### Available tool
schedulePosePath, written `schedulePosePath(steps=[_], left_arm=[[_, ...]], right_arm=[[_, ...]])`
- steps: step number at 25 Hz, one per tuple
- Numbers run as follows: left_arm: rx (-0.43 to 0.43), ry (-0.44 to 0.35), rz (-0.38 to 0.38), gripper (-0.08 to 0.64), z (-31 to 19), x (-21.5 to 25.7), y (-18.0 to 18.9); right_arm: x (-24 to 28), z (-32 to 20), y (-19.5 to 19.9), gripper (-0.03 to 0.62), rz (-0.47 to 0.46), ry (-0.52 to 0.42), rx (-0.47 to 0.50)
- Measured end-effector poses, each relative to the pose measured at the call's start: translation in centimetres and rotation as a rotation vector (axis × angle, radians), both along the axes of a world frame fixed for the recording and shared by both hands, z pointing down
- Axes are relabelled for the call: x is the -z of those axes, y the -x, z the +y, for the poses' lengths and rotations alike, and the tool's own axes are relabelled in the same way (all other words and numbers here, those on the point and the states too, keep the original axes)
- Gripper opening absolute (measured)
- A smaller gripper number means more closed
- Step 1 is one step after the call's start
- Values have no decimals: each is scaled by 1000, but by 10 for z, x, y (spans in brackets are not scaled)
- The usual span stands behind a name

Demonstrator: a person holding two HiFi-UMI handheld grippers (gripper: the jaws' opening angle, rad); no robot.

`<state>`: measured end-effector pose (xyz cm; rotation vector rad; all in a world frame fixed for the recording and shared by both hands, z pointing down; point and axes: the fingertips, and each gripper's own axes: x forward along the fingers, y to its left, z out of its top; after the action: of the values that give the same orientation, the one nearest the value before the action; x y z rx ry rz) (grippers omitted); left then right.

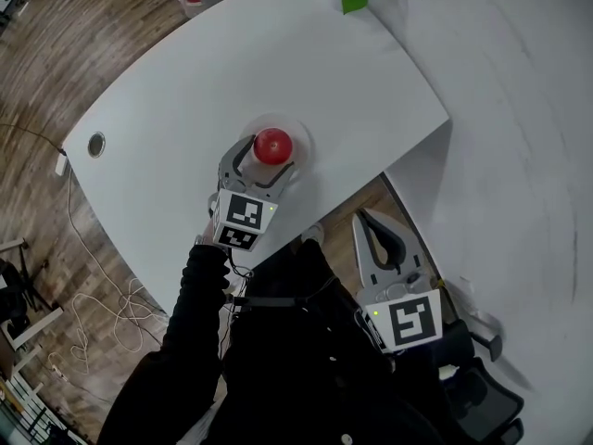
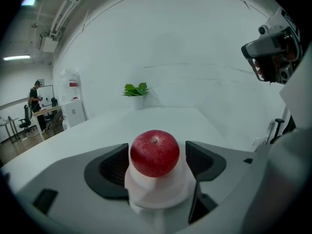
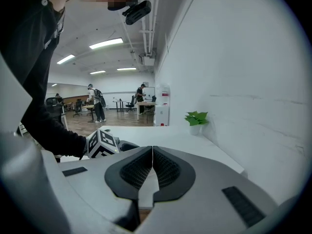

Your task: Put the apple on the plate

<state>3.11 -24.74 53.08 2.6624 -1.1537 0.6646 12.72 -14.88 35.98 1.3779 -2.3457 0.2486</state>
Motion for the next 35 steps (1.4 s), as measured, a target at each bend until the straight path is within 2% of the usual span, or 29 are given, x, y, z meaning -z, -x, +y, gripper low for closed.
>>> schedulePosePath(steps=[5, 9, 10, 14, 20, 23, 29, 35], left_arm=[[31, -51, 7, 357, -1, 21, 11], [85, -37, 70, 351, 3, 36, 25], [94, -39, 75, 325, 4, 40, 28], [97, -89, 36, 116, 12, 55, 37], [84, -165, -11, 26, 21, 82, 40], [90, -210, -42, 14, 25, 95, 41], [150, -242, 68, 14, 36, 138, 50], [204, -291, 66, 14, 49, 178, 65]], right_arm=[[-1, 1, 5, 41, 5, 6, 33], [3, -4, 6, 41, 4, -10, 44], [4, -4, 7, 41, 3, -17, 55], [7, -4, 8, 41, 1, -28, 76], [12, -6, 11, 41, -6, -44, 107], [16, -9, 11, 41, -17, -55, 112], [28, -16, 16, 41, -37, -86, 146], [43, -22, 22, 41, -54, -126, 174]])
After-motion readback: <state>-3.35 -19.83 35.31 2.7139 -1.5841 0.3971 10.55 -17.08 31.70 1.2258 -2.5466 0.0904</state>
